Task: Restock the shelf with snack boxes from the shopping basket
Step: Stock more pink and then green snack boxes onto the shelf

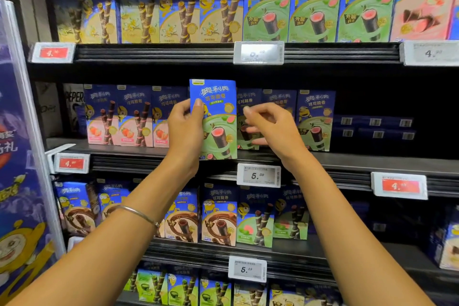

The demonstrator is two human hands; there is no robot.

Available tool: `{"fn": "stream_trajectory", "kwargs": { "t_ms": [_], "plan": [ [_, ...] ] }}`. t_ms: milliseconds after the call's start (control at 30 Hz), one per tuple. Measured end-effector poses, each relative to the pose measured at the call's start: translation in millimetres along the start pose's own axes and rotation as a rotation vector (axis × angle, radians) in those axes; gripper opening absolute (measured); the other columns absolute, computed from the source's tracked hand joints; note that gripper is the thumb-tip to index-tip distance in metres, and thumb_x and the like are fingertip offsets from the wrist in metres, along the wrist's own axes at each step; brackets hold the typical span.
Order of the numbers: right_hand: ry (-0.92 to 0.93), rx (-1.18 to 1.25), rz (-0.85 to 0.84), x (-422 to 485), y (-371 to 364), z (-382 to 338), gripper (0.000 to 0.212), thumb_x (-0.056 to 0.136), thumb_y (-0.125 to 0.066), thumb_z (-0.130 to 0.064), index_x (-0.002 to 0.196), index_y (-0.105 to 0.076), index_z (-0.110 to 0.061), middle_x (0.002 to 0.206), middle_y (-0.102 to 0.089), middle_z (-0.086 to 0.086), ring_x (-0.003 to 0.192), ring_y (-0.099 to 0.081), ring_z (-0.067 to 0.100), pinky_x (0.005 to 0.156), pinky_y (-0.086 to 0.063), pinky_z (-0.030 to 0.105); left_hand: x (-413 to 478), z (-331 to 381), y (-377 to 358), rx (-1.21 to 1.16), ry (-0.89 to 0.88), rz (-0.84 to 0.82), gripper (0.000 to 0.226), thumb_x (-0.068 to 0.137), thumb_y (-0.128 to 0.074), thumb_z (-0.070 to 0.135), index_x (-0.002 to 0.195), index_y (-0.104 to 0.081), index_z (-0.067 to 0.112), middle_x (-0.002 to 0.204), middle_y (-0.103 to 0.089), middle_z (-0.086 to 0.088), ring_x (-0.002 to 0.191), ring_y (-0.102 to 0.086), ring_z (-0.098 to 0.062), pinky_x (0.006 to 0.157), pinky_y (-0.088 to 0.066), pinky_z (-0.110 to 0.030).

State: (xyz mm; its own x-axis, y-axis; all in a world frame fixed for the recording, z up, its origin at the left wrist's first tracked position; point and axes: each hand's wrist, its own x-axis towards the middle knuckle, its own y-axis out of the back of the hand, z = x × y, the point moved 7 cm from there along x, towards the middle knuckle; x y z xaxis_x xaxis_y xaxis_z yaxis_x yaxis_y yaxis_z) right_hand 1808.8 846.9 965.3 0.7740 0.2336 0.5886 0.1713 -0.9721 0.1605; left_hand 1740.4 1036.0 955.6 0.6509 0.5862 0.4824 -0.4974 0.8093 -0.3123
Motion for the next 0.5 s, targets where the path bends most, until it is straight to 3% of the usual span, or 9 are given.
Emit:
{"fn": "stream_trajectory", "kwargs": {
  "t_ms": [133, 300, 400, 500],
  "plan": [
    [0.011, -0.062, -0.028, -9.0, 2.0, -8.3, 0.033, 0.090, -0.077, -0.029, 0.117, -0.064, -0.014, 0.103, -0.070, 0.009, 0.095, -0.072, 0.026, 0.074, -0.064, 0.039, -1.3, -4.8, -27.2, -0.026, -0.003, -0.064, 0.030, 0.109, -0.054, 0.028, 0.129, -0.059, 0.006, 0.104, -0.077, -0.002, 0.079, -0.076, -0.006, 0.064, -0.061, -0.023],
    [-0.105, -0.003, -0.020, -6.3, 27.3, 4.9, 0.028, 0.093, -0.074, -0.021, 0.117, -0.062, -0.013, 0.106, -0.073, 0.009, 0.097, -0.074, 0.021, 0.074, -0.065, 0.037, -2.0, -7.5, -61.9, -0.014, 0.022, -0.206, 0.028, 0.110, -0.051, 0.028, 0.121, -0.063, 0.005, 0.106, -0.077, -0.008, 0.088, -0.075, -0.015, 0.072, -0.062, -0.032],
    [-0.136, -0.024, 0.064, -2.1, 53.6, 14.8, 0.020, 0.093, -0.073, -0.016, 0.111, -0.065, -0.013, 0.099, -0.074, 0.005, 0.095, -0.073, 0.021, 0.076, -0.064, 0.039, -2.5, 0.6, -75.5, 0.283, -0.172, -0.270, 0.021, 0.111, -0.048, 0.028, 0.110, -0.063, 0.013, 0.098, -0.069, 0.000, 0.088, -0.067, -0.005, 0.074, -0.051, -0.032],
    [-0.163, -0.089, 0.235, 0.8, 90.3, 26.9, 0.019, 0.092, -0.073, -0.017, 0.108, -0.065, -0.016, 0.102, -0.074, 0.005, 0.099, -0.072, 0.024, 0.085, -0.061, 0.050, -0.7, 9.5, -82.1, 0.809, -0.557, -0.296, 0.036, 0.107, -0.051, 0.020, 0.141, -0.052, 0.010, 0.129, -0.060, -0.010, 0.120, -0.056, -0.029, 0.094, -0.044, -0.042]
  ]
}}
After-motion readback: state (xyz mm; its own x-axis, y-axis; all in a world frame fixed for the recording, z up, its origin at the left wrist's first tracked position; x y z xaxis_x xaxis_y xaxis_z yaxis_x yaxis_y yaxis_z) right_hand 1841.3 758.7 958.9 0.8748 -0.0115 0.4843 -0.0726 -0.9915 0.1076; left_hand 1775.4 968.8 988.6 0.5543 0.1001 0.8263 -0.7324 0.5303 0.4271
